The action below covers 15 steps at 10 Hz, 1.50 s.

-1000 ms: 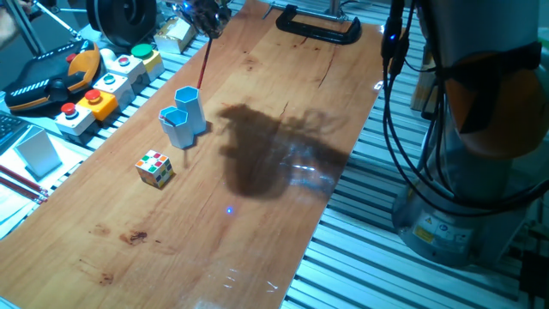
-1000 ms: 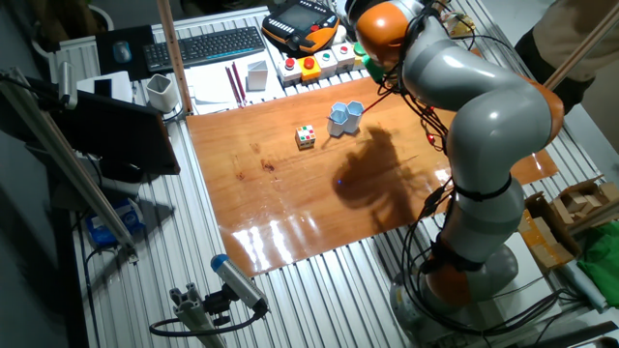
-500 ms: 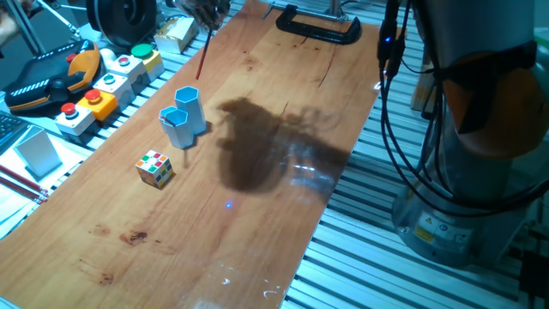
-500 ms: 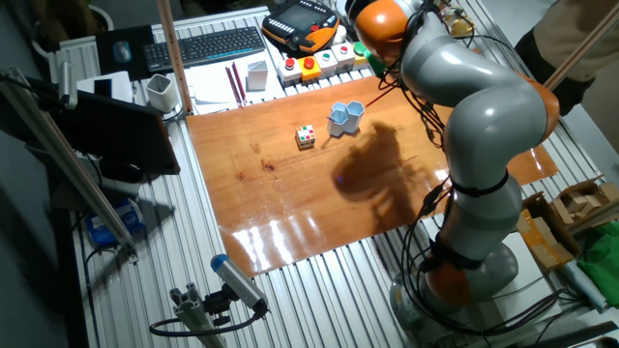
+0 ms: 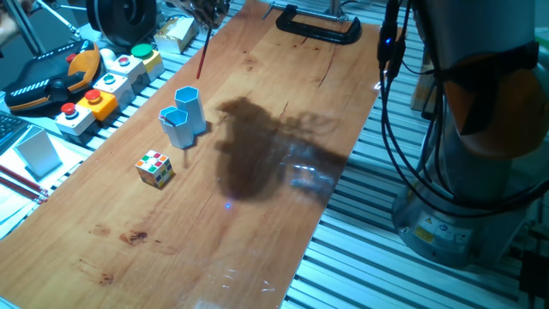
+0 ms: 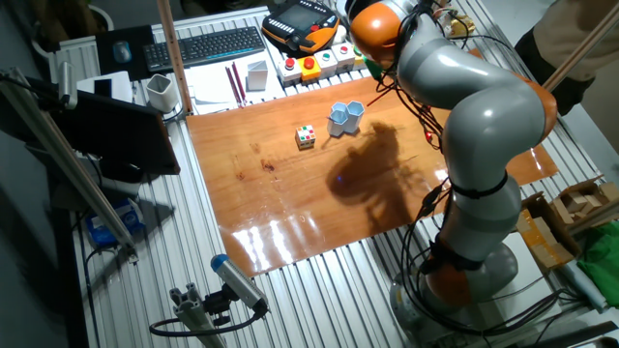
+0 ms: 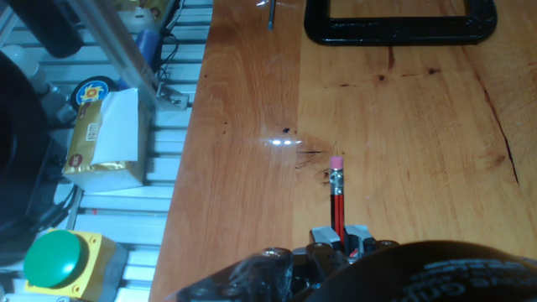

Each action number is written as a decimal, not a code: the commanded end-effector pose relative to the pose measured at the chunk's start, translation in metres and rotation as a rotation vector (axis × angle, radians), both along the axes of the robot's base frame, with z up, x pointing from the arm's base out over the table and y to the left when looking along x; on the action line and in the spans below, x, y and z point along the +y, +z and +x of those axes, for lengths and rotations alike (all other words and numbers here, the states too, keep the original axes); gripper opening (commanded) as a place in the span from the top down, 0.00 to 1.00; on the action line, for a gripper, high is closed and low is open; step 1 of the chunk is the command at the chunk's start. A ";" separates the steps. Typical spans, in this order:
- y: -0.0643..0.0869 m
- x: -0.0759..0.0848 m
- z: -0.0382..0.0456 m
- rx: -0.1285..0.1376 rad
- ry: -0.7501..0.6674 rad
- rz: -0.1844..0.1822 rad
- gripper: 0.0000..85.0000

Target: Put the pen into the pen holder

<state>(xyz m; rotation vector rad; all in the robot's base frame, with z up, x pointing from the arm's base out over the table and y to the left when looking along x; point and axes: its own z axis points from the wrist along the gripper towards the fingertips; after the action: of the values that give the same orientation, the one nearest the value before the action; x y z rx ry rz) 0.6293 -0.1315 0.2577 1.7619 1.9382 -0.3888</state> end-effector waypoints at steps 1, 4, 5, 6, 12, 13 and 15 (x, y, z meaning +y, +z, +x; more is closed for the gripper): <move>-0.001 0.000 0.0002 0.002 0.009 -0.003 0.99; -0.002 0.000 0.0004 0.016 0.009 0.007 0.99; -0.002 0.000 0.0000 0.035 0.010 0.014 0.99; -0.002 0.000 0.0000 0.042 0.017 0.014 0.99; -0.002 0.000 0.0000 0.045 0.064 0.053 0.99; -0.002 0.000 0.0000 0.048 0.058 0.034 0.99; 0.003 0.005 0.0014 0.071 0.007 0.031 0.99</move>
<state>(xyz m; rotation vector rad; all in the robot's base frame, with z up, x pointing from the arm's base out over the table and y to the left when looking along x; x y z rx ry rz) 0.6315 -0.1261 0.2613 1.7862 2.0083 -0.4269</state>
